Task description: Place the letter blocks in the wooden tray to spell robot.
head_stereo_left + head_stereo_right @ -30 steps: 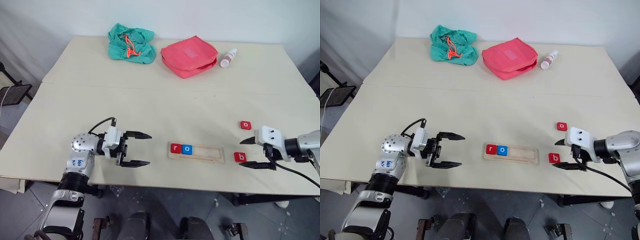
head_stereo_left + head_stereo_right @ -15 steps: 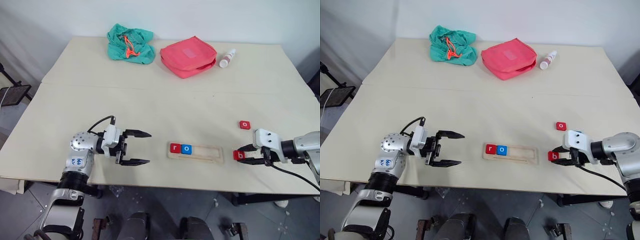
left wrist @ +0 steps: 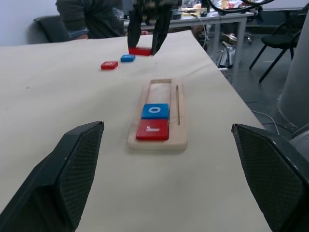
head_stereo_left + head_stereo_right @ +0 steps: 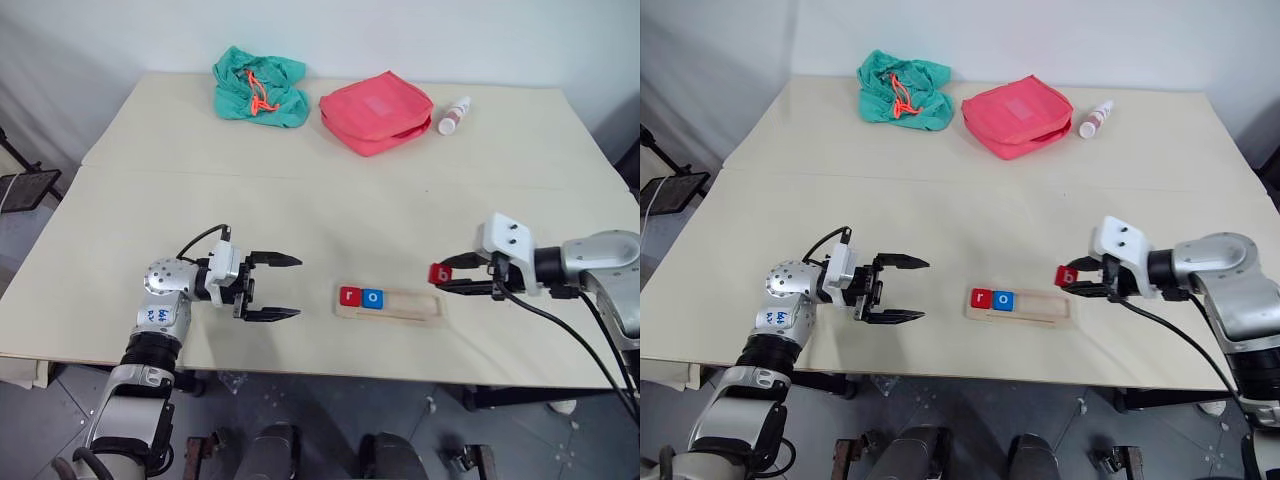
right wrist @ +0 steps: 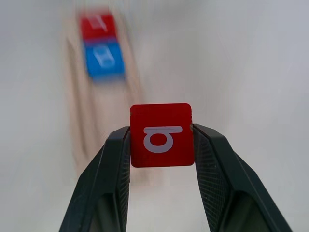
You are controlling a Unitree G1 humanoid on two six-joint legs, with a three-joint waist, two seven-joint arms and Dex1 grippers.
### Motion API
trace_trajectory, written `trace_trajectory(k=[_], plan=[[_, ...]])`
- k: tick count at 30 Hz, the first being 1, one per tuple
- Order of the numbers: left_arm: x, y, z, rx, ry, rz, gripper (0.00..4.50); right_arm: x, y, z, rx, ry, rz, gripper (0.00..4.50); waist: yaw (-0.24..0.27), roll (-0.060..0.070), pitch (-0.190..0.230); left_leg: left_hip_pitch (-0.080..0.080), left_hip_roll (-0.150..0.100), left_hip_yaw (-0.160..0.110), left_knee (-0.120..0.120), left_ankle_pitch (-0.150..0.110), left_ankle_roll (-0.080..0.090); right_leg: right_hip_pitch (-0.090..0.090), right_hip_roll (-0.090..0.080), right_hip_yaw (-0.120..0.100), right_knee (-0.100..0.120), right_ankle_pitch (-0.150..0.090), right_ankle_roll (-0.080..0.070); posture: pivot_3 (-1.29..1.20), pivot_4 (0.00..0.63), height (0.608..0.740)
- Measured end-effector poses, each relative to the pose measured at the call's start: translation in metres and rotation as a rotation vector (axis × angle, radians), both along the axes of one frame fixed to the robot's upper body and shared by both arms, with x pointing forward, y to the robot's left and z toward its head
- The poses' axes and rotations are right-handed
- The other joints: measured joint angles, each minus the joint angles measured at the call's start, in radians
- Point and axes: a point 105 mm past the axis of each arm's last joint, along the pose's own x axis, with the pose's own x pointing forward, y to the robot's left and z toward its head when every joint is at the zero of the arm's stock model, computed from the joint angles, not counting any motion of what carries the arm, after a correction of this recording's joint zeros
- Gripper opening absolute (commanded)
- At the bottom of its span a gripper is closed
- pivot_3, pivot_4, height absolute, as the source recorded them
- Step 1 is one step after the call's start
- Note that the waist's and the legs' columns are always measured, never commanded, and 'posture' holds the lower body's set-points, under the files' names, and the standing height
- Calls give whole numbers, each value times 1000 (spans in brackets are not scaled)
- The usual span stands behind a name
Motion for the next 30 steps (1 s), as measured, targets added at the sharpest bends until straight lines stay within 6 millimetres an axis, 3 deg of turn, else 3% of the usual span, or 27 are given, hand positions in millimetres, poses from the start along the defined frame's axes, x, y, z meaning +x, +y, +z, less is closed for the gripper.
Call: trace_trajectory(k=[7, 21, 30], plan=[[0, -3, -1, -2, -2, -8, 4500, -2, 25, -25, -18, 72, 44, 1468, -2, 0, 0, -2, -1, -1, 1, 0, 0, -2, 0, 0, 0, 0, 1, 0, 150, 740], [-2, -4, 2, 5, -18, -19, 4500, 12, 25, -43, -79, 92, 13, 1468, -4, 0, 0, -2, -1, -1, 1, 0, 0, -2, 0, -1, 1, 0, 1, 0, 150, 740], [-2, -4, 2, 4, -19, -19, 4500, 7, 30, -40, -78, 103, 52, 4480, -4, 0, 0, -2, -1, -1, 1, 0, 0, -2, 0, -1, 1, 0, 1, 0, 150, 740]])
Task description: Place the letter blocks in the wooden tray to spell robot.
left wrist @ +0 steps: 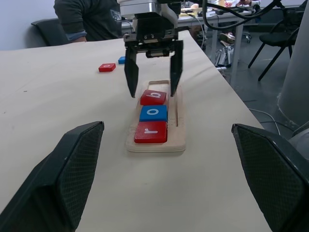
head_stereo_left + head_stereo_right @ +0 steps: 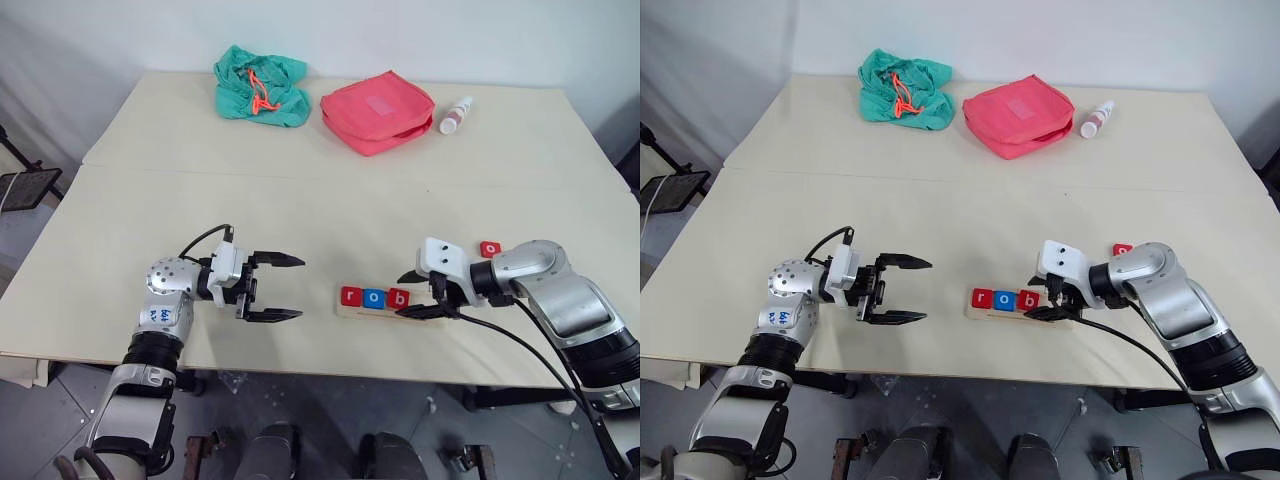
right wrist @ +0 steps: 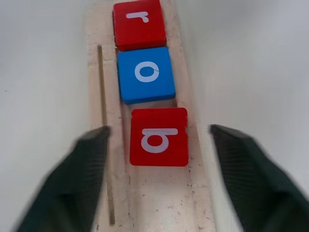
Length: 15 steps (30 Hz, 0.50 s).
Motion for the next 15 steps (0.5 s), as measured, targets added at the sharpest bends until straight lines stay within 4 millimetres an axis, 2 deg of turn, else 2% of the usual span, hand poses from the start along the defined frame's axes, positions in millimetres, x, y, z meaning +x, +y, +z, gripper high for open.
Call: trace_trajectory(k=[6, 9, 13, 15], plan=[[0, -1, 0, -3, 0, -2, 4500, -6, 3, 7, 43, -2, -1, 4480, 3, 0, 0, 0, 0, 0, 0, 0, 0, 0, 0, 0, 0, 0, 0, 0, 150, 740], [0, -1, 0, -4, -1, -2, 4500, -7, -6, 13, 58, -17, -45, 3926, 3, 0, 0, -1, 0, -1, 0, 0, 0, 0, 0, 0, 0, 0, 0, 0, 150, 740], [0, -2, 0, -6, -1, -3, 4500, -12, -29, 6, 32, -1, -119, 2594, 3, 0, 0, -1, 0, -1, 0, 0, 0, 0, 0, -1, 0, 0, 0, 0, 150, 740], [0, -2, 0, -7, 0, -3, 4500, -14, -32, 2, 27, 14, -127, 1891, 2, 0, 0, 0, 0, 0, 0, 0, 0, 0, 0, 0, 0, 0, 0, 0, 150, 740]])
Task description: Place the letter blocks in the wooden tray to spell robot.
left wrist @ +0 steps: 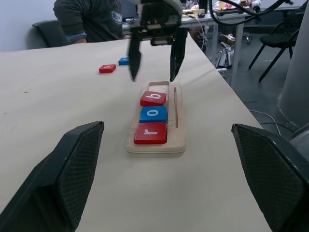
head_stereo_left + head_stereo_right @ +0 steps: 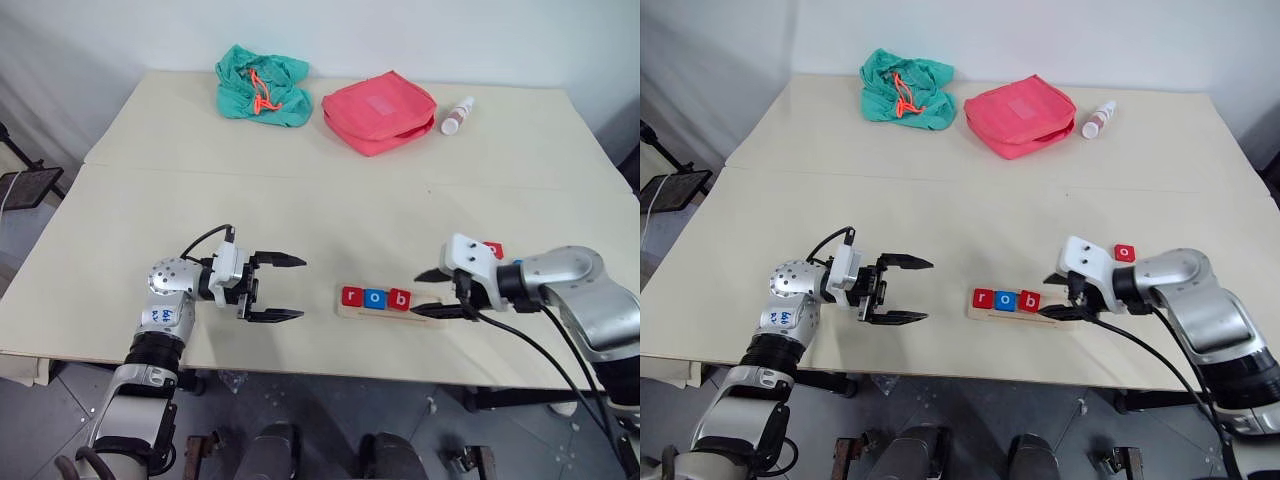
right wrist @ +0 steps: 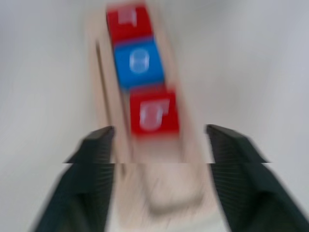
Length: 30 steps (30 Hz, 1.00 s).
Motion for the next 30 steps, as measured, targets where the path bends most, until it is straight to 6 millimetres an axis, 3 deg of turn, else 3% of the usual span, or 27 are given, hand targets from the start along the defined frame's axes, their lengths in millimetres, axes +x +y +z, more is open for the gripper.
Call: trace_trajectory(k=[5, 6, 15, 30], plan=[[0, -1, 0, -5, 0, -3, 4500, 4, -4, -5, -12, 0, -19, 193, -5, 0, 0, 0, 1, 0, 0, 0, 0, 0, 0, 0, 0, 0, 0, 0, 150, 740], [0, -1, 0, -5, 0, -3, 4500, 6, -4, -6, -12, 3, -25, 45, -5, 0, 0, 0, 0, 0, 0, 0, 0, 0, 0, 0, 0, 0, 0, 0, 150, 740], [0, -1, 0, -4, -1, -2, 4500, 22, 11, -9, -4, -15, 14, 45, -2, 0, 0, 0, 0, 0, 0, 0, 0, 0, 0, 0, 0, 0, 0, 0, 150, 740], [-1, -1, -2, -4, 2, -2, 4500, 16, 20, -4, 14, -15, 40, 45, 0, 0, 0, 0, 0, 0, 0, 0, 0, 0, 0, 0, 0, 0, 0, 0, 150, 740]])
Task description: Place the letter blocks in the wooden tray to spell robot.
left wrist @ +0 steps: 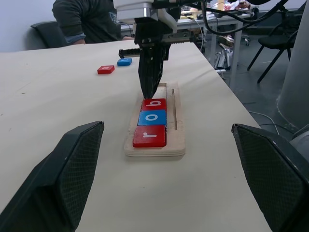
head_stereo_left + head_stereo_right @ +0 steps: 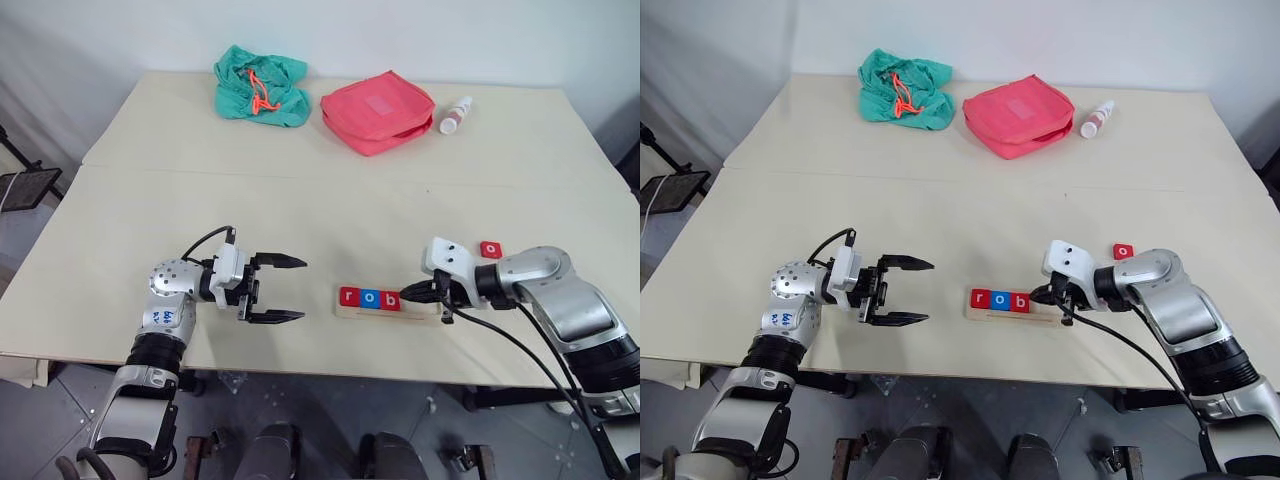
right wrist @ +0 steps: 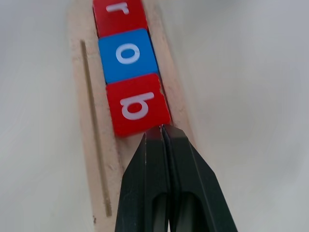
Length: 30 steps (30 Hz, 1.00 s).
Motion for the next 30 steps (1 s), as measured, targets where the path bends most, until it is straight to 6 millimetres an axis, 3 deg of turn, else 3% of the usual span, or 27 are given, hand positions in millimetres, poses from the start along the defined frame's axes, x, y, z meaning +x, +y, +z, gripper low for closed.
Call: trace_trajectory(k=[6, 11, 14, 21, 25, 30], plan=[[0, 0, 0, -1, -1, 0, 4500, 1, -26, 23, 65, -58, -115, 45, 1, 0, 0, 0, 0, 0, 0, 0, 0, 0, 0, 0, 0, 0, 0, 0, 150, 740], [0, -1, -1, -5, -1, -1, 4500, -2, -61, 27, 151, -111, -318, 45, 3, 0, 0, 0, 0, 0, 0, 0, 0, 0, 0, -1, 0, 0, 0, 0, 150, 740], [0, -2, -1, -7, -2, -2, 4500, -4, -87, 27, 208, -177, -494, 543, 4, 0, 0, 0, 0, 1, 0, 0, 0, 0, 0, -1, 0, 0, 0, 0, 150, 740], [-1, -2, -1, -12, 3, -4, 4500, -38, -126, 10, 292, -232, -785, 2942, 4, 0, 0, 0, 0, 1, -1, 0, 0, 0, 0, 0, 0, 0, 0, 0, 150, 740], [-1, -3, -2, -13, 6, -5, 4500, -55, -132, 7, 326, -266, -879, 4290, 3, 0, 0, 2, 0, 1, -2, 0, 0, 1, 0, 1, 0, 0, 0, 0, 150, 740], [-1, -3, -2, -13, 12, -5, 4500, -69, -133, 1, 375, -282, -934, 4450, 2, 0, 0, 5, 0, 3, -4, 0, 0, 2, 0, 2, 0, 0, 0, 0, 150, 740]])
